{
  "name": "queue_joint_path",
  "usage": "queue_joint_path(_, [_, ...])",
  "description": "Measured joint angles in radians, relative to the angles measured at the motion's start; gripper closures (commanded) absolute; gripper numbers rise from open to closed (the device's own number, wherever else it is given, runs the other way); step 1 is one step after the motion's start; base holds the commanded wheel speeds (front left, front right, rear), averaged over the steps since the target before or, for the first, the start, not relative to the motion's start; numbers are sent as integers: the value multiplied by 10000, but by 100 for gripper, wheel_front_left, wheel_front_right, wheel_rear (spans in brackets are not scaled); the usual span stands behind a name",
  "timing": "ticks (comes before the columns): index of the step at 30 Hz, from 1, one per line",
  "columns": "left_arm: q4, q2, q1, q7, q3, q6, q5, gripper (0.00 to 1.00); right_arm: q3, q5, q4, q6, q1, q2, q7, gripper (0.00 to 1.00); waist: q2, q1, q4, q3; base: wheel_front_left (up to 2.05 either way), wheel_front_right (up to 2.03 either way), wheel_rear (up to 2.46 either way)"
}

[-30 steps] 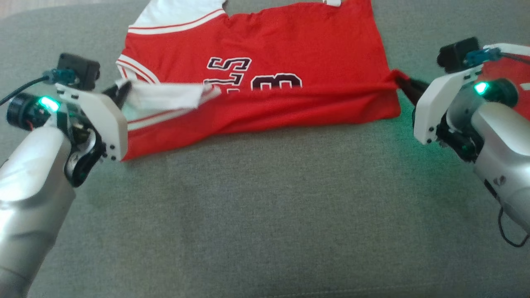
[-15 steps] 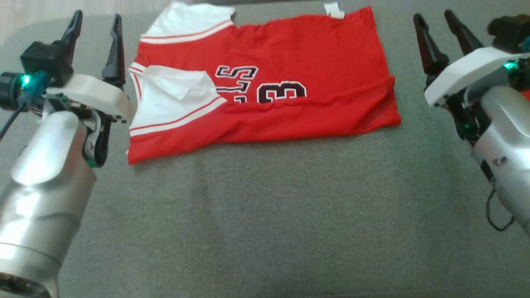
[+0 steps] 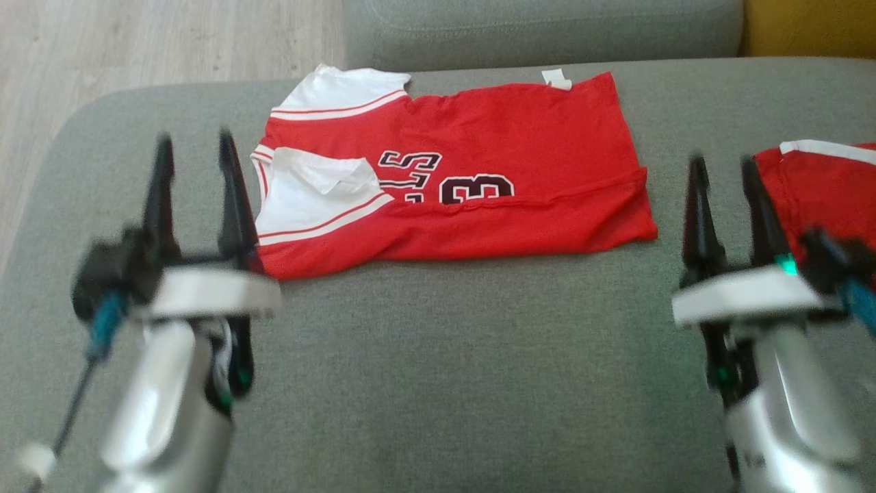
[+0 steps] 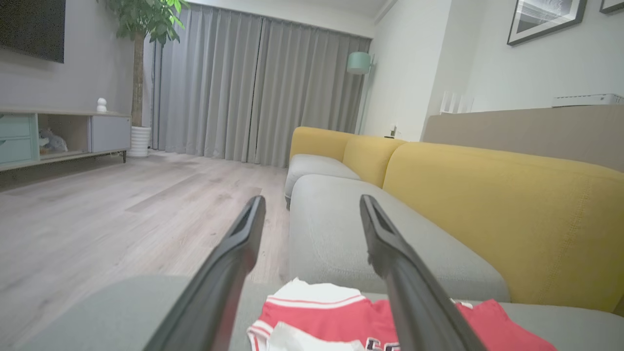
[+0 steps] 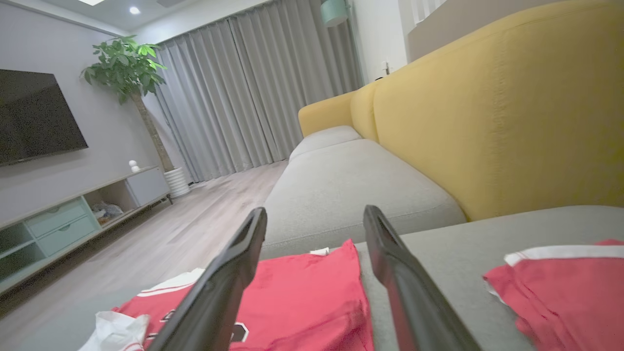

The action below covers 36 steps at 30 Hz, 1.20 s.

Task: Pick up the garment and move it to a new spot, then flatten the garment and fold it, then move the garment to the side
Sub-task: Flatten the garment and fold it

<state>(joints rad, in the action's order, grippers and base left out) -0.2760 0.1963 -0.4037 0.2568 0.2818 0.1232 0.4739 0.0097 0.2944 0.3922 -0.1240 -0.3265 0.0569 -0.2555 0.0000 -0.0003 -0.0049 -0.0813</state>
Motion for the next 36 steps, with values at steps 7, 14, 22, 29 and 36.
queue_joint_path(7, [207,-782,1963,-2,-811,-435,-589,0,-309,119,-1080,0,1500,-44,0,0,0,1,-16,153,0,0,0])
queue_joint_path(14, [13,-997,2232,-2,-1294,-802,-1064,0,-146,228,-1273,0,1907,-48,0,0,0,2,-138,-17,0,0,0])
queue_joint_path(22, [-1672,-1026,1146,-201,-1432,-951,-1478,0,134,221,-1415,0,1526,-48,0,0,0,3,-413,-563,0,0,0])
queue_joint_path(29, [-3814,-727,-519,-1283,-1452,-640,-1641,0,332,221,-1467,0,1182,-48,0,0,0,5,-722,-1323,0,0,0])
queue_joint_path(36, [-5530,-391,-1294,-2023,-1442,-203,-1848,0,500,328,-1461,0,1060,-50,0,0,0,5,-1089,-1847,0,0,0])
